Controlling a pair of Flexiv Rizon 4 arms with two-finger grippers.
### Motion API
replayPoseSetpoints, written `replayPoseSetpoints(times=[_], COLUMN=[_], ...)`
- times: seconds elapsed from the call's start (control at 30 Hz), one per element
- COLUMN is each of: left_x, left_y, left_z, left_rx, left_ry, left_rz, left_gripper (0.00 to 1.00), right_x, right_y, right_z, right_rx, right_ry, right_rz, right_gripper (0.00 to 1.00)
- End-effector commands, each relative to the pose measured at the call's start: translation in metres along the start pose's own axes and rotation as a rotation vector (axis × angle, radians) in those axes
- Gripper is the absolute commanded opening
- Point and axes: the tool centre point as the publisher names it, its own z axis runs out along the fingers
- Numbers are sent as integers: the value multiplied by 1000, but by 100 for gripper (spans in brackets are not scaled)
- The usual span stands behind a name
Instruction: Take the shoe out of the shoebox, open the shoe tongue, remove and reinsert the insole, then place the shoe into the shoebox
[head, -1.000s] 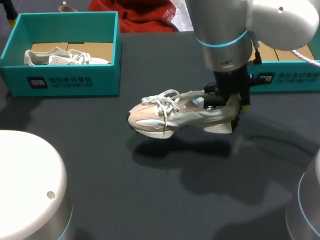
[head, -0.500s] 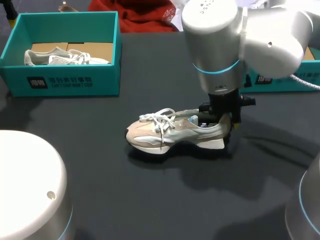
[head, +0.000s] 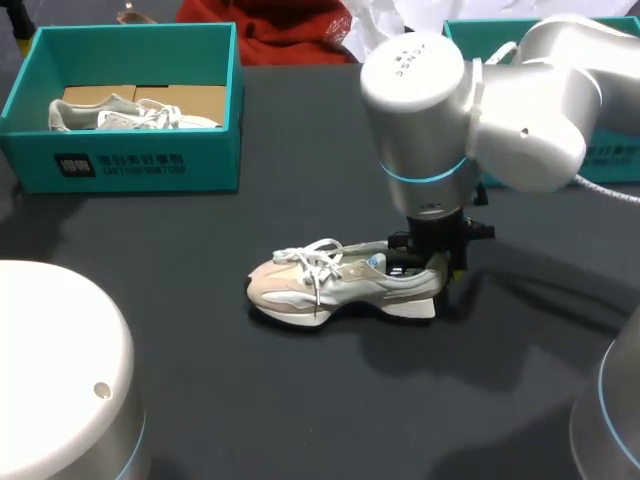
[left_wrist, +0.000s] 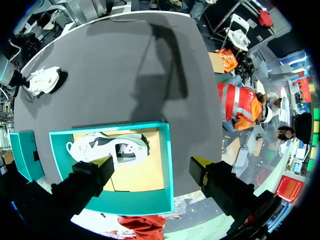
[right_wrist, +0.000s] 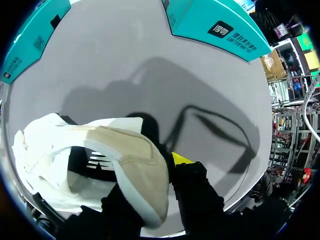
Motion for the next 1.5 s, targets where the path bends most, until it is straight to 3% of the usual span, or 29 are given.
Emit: replayPoseSetpoints(times=[0.03, 0.77, 0.9, 1.07, 1.1, 1.13, 1.17, 1.5], left_x=[0, 0, 0, 0, 0, 0, 0, 0], left_y=[0, 0, 0, 0, 0, 0, 0, 0], left_z=[0, 0, 0, 0, 0, 0, 0, 0], left_rx=[0, 0, 0, 0, 0, 0, 0, 0], left_ry=[2, 2, 2, 2, 2, 2, 2, 2], left_rz=[1, 1, 1, 1, 1, 1, 1, 1], left_gripper=[100, 100, 100, 100, 100, 100, 100, 100], right_x=[5, 22, 24, 23, 23, 22, 21, 8], right_y=[-1, -11, -11, -10, -11, -11, -11, -12], right_z=[9, 29, 29, 25, 24, 22, 20, -21], right_rx=[5, 32, 31, 38, 38, 36, 36, 13], right_ry=[9, 41, 50, 62, 67, 73, 77, 179], right_rz=[-2, -23, -24, -26, -24, -23, -21, -48], right_gripper=[0, 0, 39, 50, 67, 91, 100, 100])
